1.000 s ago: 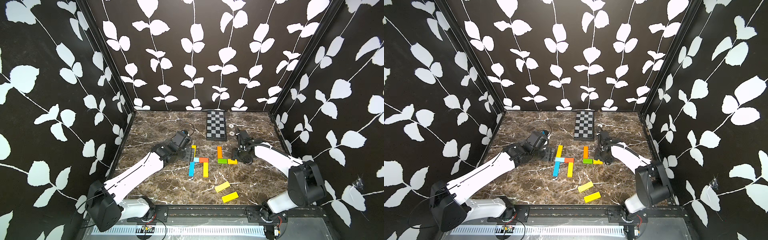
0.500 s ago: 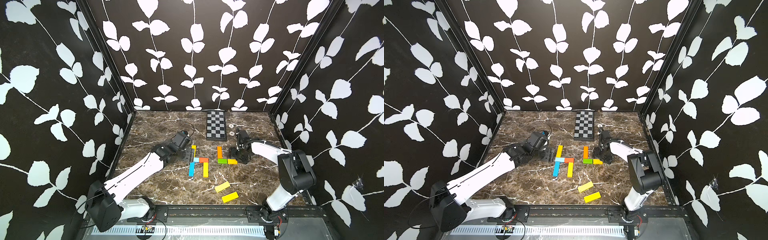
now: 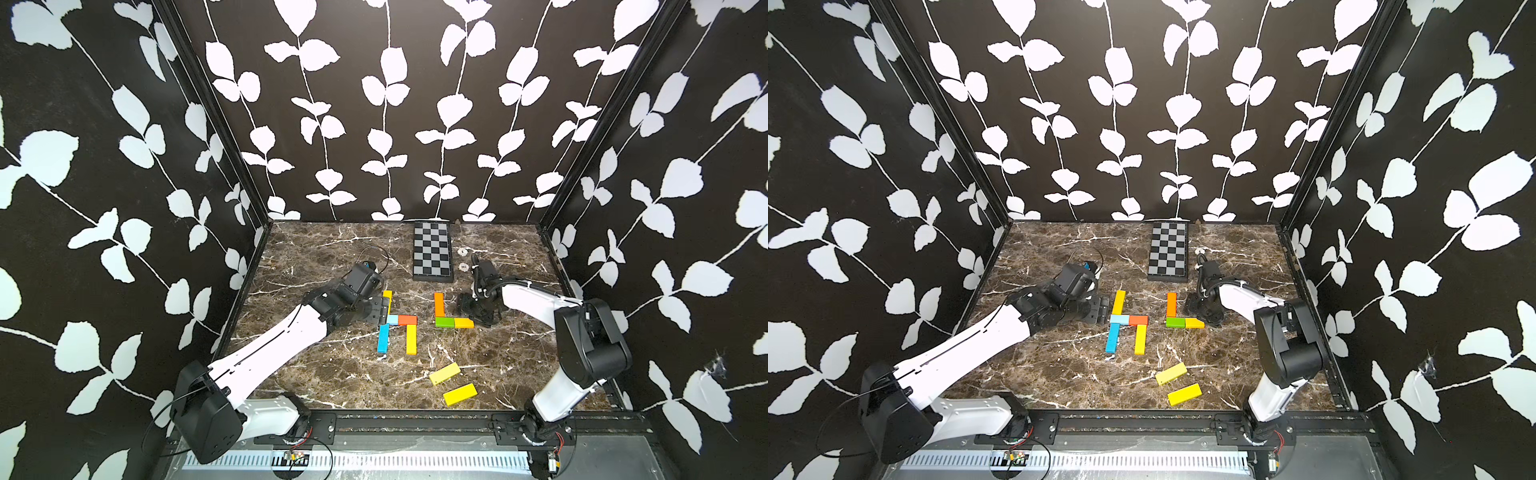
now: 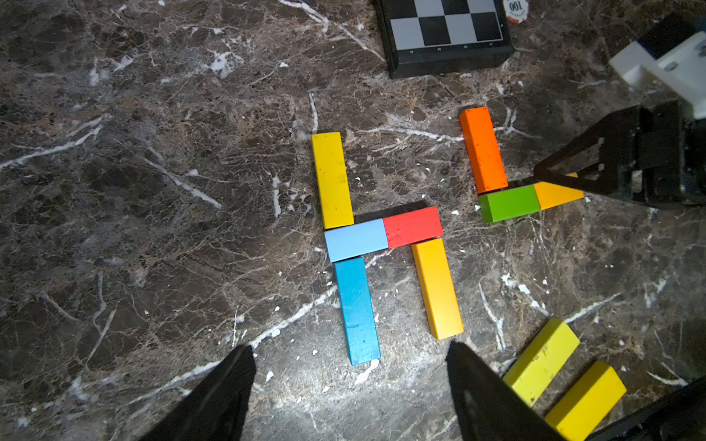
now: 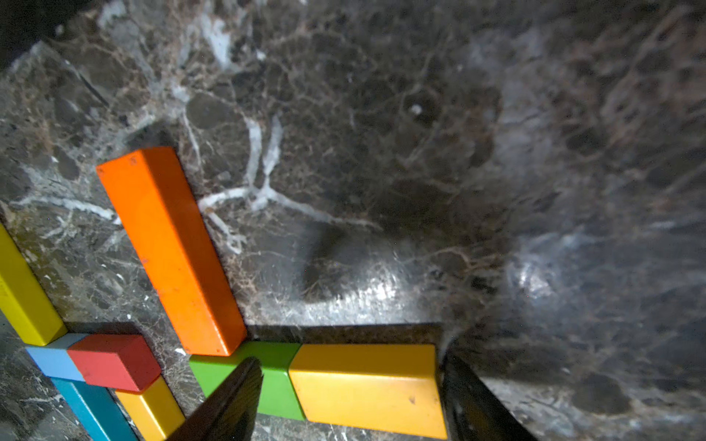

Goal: Assemble the letter h with building blocks
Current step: Assemble the building block at the center of the board.

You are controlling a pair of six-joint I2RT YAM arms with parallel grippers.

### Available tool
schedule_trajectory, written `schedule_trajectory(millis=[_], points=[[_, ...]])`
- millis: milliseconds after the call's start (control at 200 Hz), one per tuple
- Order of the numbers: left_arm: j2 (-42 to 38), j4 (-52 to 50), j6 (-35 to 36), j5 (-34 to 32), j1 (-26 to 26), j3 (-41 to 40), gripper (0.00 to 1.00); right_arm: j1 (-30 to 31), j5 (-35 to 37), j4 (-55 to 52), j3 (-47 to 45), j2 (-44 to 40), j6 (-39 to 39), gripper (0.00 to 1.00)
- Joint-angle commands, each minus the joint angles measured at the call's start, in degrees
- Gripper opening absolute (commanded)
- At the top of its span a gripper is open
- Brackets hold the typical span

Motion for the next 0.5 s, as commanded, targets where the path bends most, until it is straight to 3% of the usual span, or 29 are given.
schedule_trajectory(millis=[0, 495], points=[[-0.5, 0.1, 0.5, 0.3, 0.3, -0.4, 0.81, 0.0, -0.4, 0.3, -0.5, -0.1, 0.8, 0.73], [0.9, 0.1, 0.9, 1.7, 0.4, 0.0, 0.82, 0.1, 2.9, -2.6, -0.6, -3.4, 2.7, 0.75]])
